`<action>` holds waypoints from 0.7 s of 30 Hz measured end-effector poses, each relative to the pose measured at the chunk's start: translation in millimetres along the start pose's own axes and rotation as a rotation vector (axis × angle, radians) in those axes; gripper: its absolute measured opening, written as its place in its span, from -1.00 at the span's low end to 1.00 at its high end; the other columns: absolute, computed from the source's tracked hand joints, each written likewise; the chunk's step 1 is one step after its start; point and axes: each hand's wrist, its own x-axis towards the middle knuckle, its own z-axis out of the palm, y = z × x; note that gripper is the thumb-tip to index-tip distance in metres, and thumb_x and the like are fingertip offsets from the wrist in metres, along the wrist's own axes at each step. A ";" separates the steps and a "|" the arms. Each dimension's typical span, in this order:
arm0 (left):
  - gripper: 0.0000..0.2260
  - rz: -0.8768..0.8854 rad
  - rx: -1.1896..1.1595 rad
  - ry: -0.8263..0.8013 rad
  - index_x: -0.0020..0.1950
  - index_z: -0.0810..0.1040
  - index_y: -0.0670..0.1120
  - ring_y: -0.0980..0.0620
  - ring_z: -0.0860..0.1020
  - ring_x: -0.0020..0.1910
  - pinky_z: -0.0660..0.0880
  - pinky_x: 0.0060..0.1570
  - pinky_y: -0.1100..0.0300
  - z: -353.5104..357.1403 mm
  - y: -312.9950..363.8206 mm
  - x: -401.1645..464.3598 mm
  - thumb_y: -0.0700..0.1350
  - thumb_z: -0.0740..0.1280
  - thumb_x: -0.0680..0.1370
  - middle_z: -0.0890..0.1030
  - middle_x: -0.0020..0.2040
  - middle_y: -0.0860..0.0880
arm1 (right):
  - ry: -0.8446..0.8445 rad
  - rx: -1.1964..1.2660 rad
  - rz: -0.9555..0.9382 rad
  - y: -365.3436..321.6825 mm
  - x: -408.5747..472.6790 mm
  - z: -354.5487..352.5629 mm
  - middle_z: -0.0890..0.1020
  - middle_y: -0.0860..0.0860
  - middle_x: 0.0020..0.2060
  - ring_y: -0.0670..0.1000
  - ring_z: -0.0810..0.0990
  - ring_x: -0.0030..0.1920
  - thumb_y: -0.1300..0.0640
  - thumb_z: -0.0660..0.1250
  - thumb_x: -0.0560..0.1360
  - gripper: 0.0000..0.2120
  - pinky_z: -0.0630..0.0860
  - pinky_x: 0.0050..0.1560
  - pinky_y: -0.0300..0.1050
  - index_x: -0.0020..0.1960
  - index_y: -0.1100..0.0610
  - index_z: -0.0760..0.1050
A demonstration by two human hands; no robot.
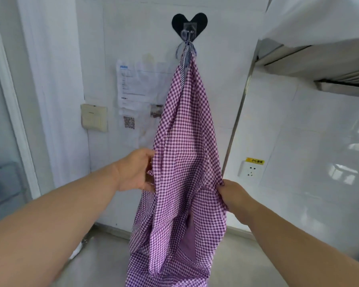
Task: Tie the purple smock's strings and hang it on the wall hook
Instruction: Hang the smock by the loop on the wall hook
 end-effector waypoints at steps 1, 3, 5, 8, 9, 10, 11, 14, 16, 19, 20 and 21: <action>-0.65 0.025 -0.086 0.064 0.19 0.64 -0.13 -0.12 0.67 -0.07 0.63 0.12 -0.22 1.4 -4.3 0.5 0.00 0.12 0.67 0.70 0.02 -0.14 | -0.002 0.020 -0.010 0.2 -4.1 -3.7 0.70 0.04 0.09 0.08 0.67 0.08 0.07 0.09 0.73 -0.67 0.59 0.17 0.06 0.28 0.11 0.58; -0.67 0.036 0.026 0.198 0.22 0.63 -0.14 -0.10 0.64 -0.04 0.63 0.16 -0.19 8.8 -10.7 -0.4 -0.01 0.16 0.68 0.67 0.09 -0.14 | -0.071 0.049 -0.059 0.4 -11.0 -13.8 0.69 0.01 0.14 0.06 0.67 0.11 -0.12 0.14 0.71 -0.67 0.56 0.28 0.09 0.22 0.03 0.58; -0.66 0.002 0.387 0.279 0.41 0.53 -0.07 -0.02 0.60 0.04 0.63 0.18 -0.04 13.0 -17.8 -0.6 0.00 0.31 0.66 0.65 0.17 -0.02 | -0.199 -0.041 -0.134 3.2 -14.3 -26.0 0.66 -0.06 0.24 0.03 0.64 0.21 -0.30 0.27 0.61 -0.54 0.51 0.35 0.07 0.34 -0.02 0.52; -0.22 0.083 0.597 0.365 0.64 0.18 -0.02 0.04 0.50 0.20 0.45 0.34 0.08 13.0 -28.2 8.7 0.00 0.52 0.54 0.48 0.40 0.04 | -0.258 -0.517 -0.280 5.8 -16.1 -40.3 0.67 -0.11 0.15 -0.02 0.63 0.16 -0.06 0.44 0.55 -0.69 0.53 0.30 -0.01 0.26 -0.04 0.55; -0.12 0.106 0.559 0.393 0.65 0.10 -0.04 0.02 0.49 0.24 0.43 0.38 0.06 10.5 -30.6 15.2 0.00 0.56 0.49 0.45 0.46 -0.01 | -0.258 -0.646 -0.300 4.6 -18.6 -43.8 0.69 -0.08 0.05 -0.02 0.64 0.08 0.03 0.43 0.54 -0.82 0.57 0.17 -0.08 0.14 -0.03 0.59; -0.06 0.112 0.524 0.406 0.65 0.04 -0.04 -0.01 0.50 0.27 0.42 0.42 0.03 8.3 -30.7 20.9 0.00 0.58 0.47 0.44 0.48 -0.04 | -0.277 -0.716 -0.298 2.3 -21.1 -48.0 0.69 -0.06 -0.05 -0.02 0.65 -0.01 0.08 0.42 0.54 -0.94 0.56 0.01 -0.18 0.01 -0.02 0.59; -0.02 0.098 0.499 0.409 0.66 -0.02 -0.03 -0.04 0.51 0.29 0.42 0.44 -0.02 4.8 -31.4 29.6 0.02 0.57 0.46 0.44 0.47 -0.06 | -0.303 -0.731 -0.273 1.1 -23.8 -51.6 0.69 -0.06 -0.11 -0.03 0.65 -0.07 0.09 0.42 0.54 -0.97 0.51 -0.08 -0.24 -0.07 -0.02 0.59; -0.03 0.026 0.547 0.406 0.67 -0.02 -0.03 -0.13 0.48 0.40 0.37 0.49 -0.09 4.4 -29.9 48.5 0.19 0.49 0.45 0.41 0.50 -0.11 | -0.352 -0.721 -0.178 1.4 -29.4 -60.0 0.72 -0.09 0.01 -0.05 0.66 0.04 0.04 0.48 0.50 -0.83 0.52 0.06 -0.20 0.09 0.01 0.66; -0.16 -0.031 0.708 0.409 0.65 0.16 0.01 -0.21 0.40 0.47 0.34 0.51 -0.15 1.4 -30.3 62.5 0.28 0.34 0.46 0.33 0.56 -0.16 | -0.367 -0.683 -0.115 4.3 -32.7 -56.7 0.72 -0.12 0.12 -0.04 0.65 0.14 0.03 0.51 0.47 -0.67 0.50 0.26 -0.10 0.23 0.00 0.65; -0.27 -0.094 0.827 0.428 0.56 0.36 0.09 -0.26 0.45 0.40 0.39 0.47 -0.15 -2.5 -33.6 79.5 0.33 0.23 0.42 0.35 0.52 -0.17 | -0.436 -0.672 -0.027 12.6 -41.2 -39.9 0.66 -0.09 0.28 -0.01 0.61 0.26 0.04 0.52 0.49 -0.50 0.46 0.40 -0.07 0.40 0.02 0.54; -0.30 -0.089 0.833 0.436 0.53 0.40 0.07 -0.26 0.47 0.36 0.42 0.44 -0.14 0.1 -32.7 80.4 0.32 0.22 0.43 0.39 0.48 -0.17 | -0.451 -0.668 -0.008 16.7 -42.6 -33.4 0.64 -0.07 0.31 0.01 0.59 0.29 0.04 0.53 0.49 -0.46 0.45 0.41 -0.08 0.44 0.03 0.51; -0.33 -0.067 0.835 0.458 0.53 0.39 0.04 -0.27 0.48 0.34 0.41 0.44 -0.13 2.0 -32.7 83.1 0.29 0.24 0.47 0.40 0.46 -0.18 | -0.457 -0.656 -0.001 20.2 -44.1 -27.4 0.63 -0.06 0.33 0.02 0.58 0.31 0.04 0.52 0.49 -0.45 0.45 0.40 -0.09 0.45 0.03 0.50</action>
